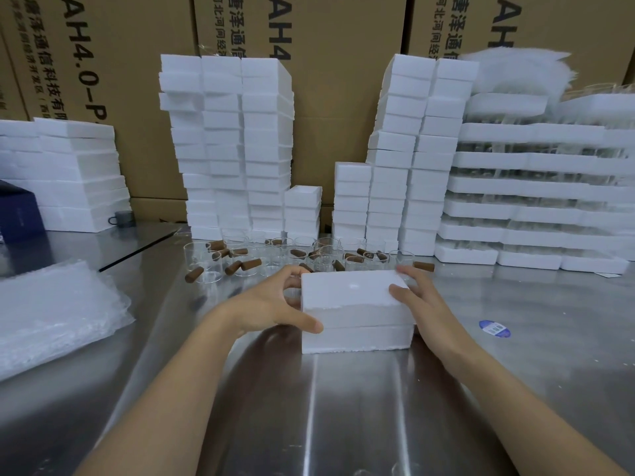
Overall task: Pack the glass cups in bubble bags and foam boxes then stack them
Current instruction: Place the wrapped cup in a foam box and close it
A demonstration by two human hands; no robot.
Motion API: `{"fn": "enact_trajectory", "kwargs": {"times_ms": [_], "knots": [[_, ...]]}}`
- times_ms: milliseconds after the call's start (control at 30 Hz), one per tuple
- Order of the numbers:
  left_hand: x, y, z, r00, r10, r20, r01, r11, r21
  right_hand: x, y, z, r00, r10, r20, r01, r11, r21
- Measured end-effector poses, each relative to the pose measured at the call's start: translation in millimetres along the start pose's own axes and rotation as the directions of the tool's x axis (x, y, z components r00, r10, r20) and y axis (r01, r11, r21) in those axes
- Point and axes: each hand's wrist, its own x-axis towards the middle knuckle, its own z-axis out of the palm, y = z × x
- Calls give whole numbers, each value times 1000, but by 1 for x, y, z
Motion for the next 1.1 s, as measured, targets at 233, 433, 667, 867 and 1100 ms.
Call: {"fn": "enact_trajectory", "kwargs": {"times_ms": [233,433,667,867,1100], "knots": [[-1,1,1,1000,-8,5,8,998,56,6,7,4,999,-16,38,16,1000,-1],[-2,1,-1,999,2,44,-1,1000,-28,10,12,2,998,-53,36,54,998,-32],[0,-2,-7,990,31,138,-24,998,-50,7,11,-5,991,-80,103,78,997,23],[1,-3,-6,991,43,123,-41,999,-24,10,17,-3,992,-102,78,95,992,83],[0,-2,-3,993,49,106,-53,998,32,7,17,0,992,-113,57,108,991,84]]}}
